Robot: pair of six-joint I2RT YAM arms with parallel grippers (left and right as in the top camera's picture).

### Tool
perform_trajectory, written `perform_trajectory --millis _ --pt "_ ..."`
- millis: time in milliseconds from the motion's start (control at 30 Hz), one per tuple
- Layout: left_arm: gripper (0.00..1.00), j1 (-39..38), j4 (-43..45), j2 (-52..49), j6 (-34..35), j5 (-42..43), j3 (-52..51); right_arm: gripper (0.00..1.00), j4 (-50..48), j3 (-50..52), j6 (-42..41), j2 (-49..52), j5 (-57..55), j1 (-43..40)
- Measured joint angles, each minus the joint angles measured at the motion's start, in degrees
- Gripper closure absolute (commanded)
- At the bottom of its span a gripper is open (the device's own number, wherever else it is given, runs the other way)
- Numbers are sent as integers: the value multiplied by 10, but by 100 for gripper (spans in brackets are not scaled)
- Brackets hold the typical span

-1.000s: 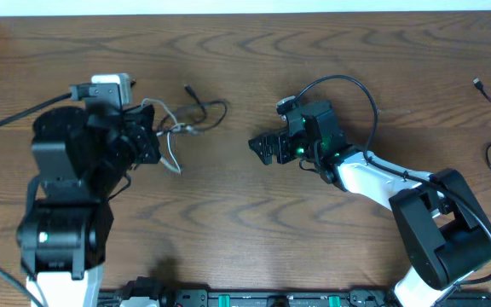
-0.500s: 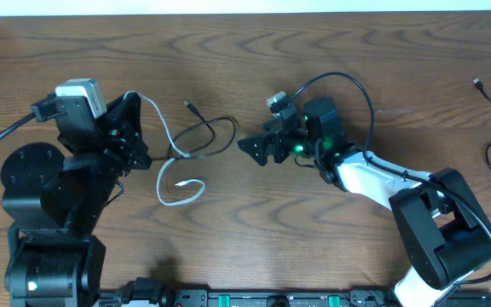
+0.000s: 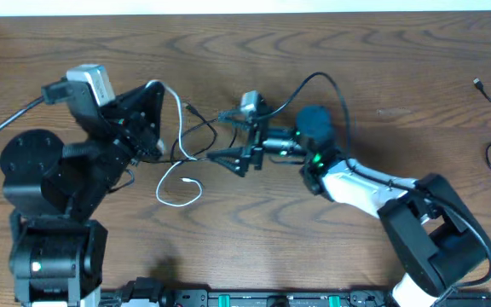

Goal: Untangle cables

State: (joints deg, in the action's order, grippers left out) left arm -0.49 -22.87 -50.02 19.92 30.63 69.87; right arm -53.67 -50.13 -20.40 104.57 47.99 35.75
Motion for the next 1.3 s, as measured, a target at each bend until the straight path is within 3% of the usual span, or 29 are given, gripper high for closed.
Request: perform_trajectory --millis 167,267,333,400,533,667,967,1167,1300 --pt "93 0 50 -13 40 71 0 1 43 0 32 0 -103 50" --pt "92 0 66 -14 65 98 0 13 53 0 59 0 -160 80" --pt "93 0 72 -14 79 110 0 27 65 0 72 0 -192 95" --pt "93 0 85 -14 91 125 0 55 94 0 84 0 -247 111" --pt "93 0 101 -14 103 159 0 97 151 0 93 0 -358 119" --pt "93 0 100 -14 98 172 0 99 184 0 98 0 -469 99" --pt "93 10 36 -14 56 136 0 99 218 0 99 -8 -514 -2" --pt "93 11 -67 -14 31 36 0 99 222 0 115 -86 -521 -82" --pt "93 11 -149 -16 18 -88 1 99 237 0 154 -162 -534 -124"
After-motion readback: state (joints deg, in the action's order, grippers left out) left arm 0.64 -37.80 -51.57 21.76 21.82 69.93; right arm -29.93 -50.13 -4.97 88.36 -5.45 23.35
